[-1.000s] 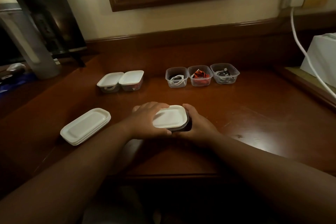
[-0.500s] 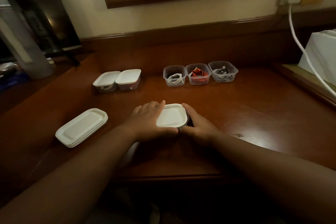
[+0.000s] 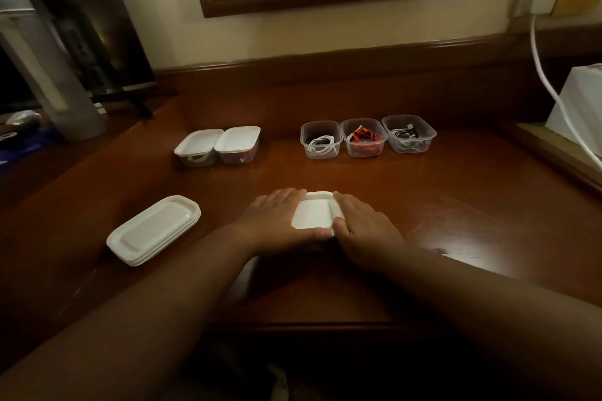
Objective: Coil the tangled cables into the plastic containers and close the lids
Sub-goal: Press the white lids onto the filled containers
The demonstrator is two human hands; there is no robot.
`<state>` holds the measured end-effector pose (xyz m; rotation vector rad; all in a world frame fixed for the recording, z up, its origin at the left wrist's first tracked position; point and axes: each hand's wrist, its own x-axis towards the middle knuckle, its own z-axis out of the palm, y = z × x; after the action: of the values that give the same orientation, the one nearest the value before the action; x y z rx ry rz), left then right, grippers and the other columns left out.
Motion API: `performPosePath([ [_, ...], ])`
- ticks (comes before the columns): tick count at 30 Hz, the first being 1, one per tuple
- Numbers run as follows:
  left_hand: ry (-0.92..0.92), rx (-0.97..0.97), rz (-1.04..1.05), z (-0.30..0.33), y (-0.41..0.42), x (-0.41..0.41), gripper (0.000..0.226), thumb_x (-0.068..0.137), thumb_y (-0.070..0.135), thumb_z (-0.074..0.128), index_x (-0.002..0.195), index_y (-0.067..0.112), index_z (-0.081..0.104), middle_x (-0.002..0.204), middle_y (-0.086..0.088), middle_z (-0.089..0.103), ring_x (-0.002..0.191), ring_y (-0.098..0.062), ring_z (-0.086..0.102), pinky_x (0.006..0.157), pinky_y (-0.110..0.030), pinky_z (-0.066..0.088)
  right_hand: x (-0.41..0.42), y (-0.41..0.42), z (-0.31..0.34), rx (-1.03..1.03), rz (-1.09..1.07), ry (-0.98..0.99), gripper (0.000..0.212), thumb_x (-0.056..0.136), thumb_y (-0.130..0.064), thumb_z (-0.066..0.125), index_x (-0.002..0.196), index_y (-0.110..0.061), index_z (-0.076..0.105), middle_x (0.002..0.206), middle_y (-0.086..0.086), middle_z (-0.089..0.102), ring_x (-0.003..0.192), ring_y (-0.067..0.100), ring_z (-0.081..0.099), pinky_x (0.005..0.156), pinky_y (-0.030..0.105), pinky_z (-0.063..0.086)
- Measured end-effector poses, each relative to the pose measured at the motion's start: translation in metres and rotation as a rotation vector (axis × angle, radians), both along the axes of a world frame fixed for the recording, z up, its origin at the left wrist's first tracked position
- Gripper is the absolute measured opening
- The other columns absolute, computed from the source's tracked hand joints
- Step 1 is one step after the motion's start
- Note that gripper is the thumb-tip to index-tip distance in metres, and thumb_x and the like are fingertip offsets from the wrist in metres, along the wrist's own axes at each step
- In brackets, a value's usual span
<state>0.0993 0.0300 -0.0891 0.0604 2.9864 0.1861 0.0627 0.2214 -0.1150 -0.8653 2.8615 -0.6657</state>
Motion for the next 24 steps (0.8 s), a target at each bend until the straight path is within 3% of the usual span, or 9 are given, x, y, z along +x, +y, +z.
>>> performPosePath([
  [5, 0.040, 0.000, 0.050, -0.001, 0.005, -0.002, 0.114, 0.067, 0.093, 0.026, 0.157, 0.024, 0.011, 0.166, 0.002, 0.013, 0.150, -0.018, 0.015, 0.119, -0.046, 0.015, -0.013, -0.001, 0.021, 0.254, 0.031, 0.016, 0.062, 0.103, -0.043, 0.027, 0.157, -0.023, 0.007, 0.159, 0.004, 0.029, 0.143, 0.022, 0.031, 0.112, 0.051, 0.031],
  [10, 0.018, -0.005, 0.066, -0.004, 0.006, -0.005, 0.099, 0.085, 0.082, 0.028, 0.159, 0.023, -0.001, 0.167, 0.004, -0.005, 0.153, -0.014, -0.003, 0.122, -0.048, -0.001, -0.024, -0.006, 0.035, 0.409, 0.039, -0.005, 0.062, 0.103, -0.045, 0.024, 0.157, -0.029, -0.002, 0.146, 0.010, 0.048, 0.128, 0.028, 0.047, 0.105, 0.049, 0.033],
  [19, 0.000, -0.040, -0.109, -0.003, 0.007, 0.004, 0.068, 0.103, 0.056, 0.028, 0.158, 0.030, -0.001, 0.166, 0.008, -0.012, 0.152, -0.012, -0.013, 0.121, -0.043, -0.008, -0.042, -0.012, 0.040, 0.438, 0.013, -0.153, 0.062, 0.103, -0.042, 0.028, 0.152, -0.048, -0.010, 0.159, 0.014, 0.029, 0.138, 0.035, 0.037, 0.111, 0.055, 0.031],
  [24, 0.017, -0.086, -0.240, -0.003, 0.001, 0.024, 0.101, 0.087, 0.058, 0.062, 0.157, 0.033, -0.005, 0.166, 0.009, -0.013, 0.152, -0.012, -0.010, 0.124, -0.039, 0.004, -0.057, -0.021, 0.046, 0.371, 0.005, -0.207, 0.061, 0.105, -0.034, 0.034, 0.155, -0.044, -0.001, 0.161, 0.014, 0.024, 0.141, 0.034, 0.035, 0.111, 0.046, 0.033],
])
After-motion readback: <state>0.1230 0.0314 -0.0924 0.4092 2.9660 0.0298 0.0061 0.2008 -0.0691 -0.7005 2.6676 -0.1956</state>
